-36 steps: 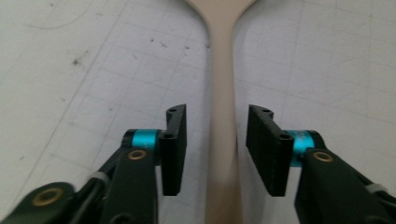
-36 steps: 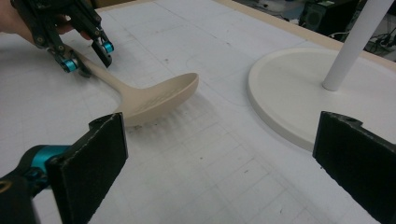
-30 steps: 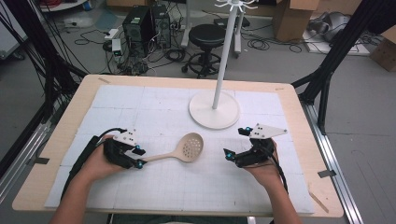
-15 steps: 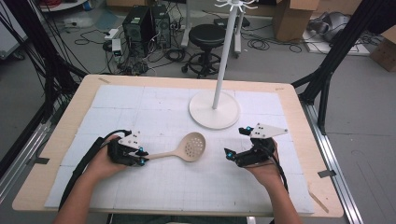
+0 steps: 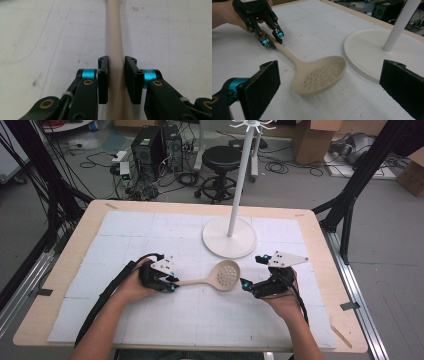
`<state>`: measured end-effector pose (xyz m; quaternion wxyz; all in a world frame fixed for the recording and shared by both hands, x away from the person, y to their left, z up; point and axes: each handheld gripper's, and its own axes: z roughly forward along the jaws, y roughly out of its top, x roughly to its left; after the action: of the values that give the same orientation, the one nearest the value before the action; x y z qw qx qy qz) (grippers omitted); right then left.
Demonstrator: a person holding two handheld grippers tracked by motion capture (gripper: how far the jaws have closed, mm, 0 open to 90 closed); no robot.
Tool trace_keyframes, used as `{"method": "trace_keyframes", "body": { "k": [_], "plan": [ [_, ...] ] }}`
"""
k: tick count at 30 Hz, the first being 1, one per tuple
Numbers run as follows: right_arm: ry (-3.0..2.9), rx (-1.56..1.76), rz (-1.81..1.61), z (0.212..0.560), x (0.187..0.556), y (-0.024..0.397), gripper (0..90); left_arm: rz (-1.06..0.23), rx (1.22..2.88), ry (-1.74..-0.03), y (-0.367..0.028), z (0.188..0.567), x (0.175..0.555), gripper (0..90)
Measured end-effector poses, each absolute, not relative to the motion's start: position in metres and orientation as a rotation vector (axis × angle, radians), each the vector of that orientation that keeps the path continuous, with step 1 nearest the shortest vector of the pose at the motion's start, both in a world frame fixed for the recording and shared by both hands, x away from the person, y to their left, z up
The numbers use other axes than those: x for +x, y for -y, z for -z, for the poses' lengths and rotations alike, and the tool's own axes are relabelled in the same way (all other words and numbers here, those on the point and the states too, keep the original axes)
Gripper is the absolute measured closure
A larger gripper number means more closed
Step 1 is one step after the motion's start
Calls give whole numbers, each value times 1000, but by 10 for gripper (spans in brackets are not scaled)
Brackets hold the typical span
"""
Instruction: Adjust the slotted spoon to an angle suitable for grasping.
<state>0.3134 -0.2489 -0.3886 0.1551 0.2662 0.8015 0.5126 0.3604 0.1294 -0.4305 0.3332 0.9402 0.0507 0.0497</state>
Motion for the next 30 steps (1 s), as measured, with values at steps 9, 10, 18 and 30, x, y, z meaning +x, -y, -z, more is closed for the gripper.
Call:
{"method": "trace_keyframes", "body": {
  "k": [9, 10, 18, 30],
  "plan": [
    [-2304, 751, -1466, 387, 313, 246, 15, -106, 2461, -75, -89, 430, 368, 743],
    [-2305, 751, -1467, 387, 313, 246, 14, -105, 2462, -72, -84, 430, 369, 743],
    [-2311, 752, -1465, 388, 312, 245, 14, -91, 2462, -57, -64, 430, 376, 743],
    [-2318, 753, -1471, 390, 313, 244, 15, -53, 2411, -145, -69, 425, 381, 566]
  ]
}}
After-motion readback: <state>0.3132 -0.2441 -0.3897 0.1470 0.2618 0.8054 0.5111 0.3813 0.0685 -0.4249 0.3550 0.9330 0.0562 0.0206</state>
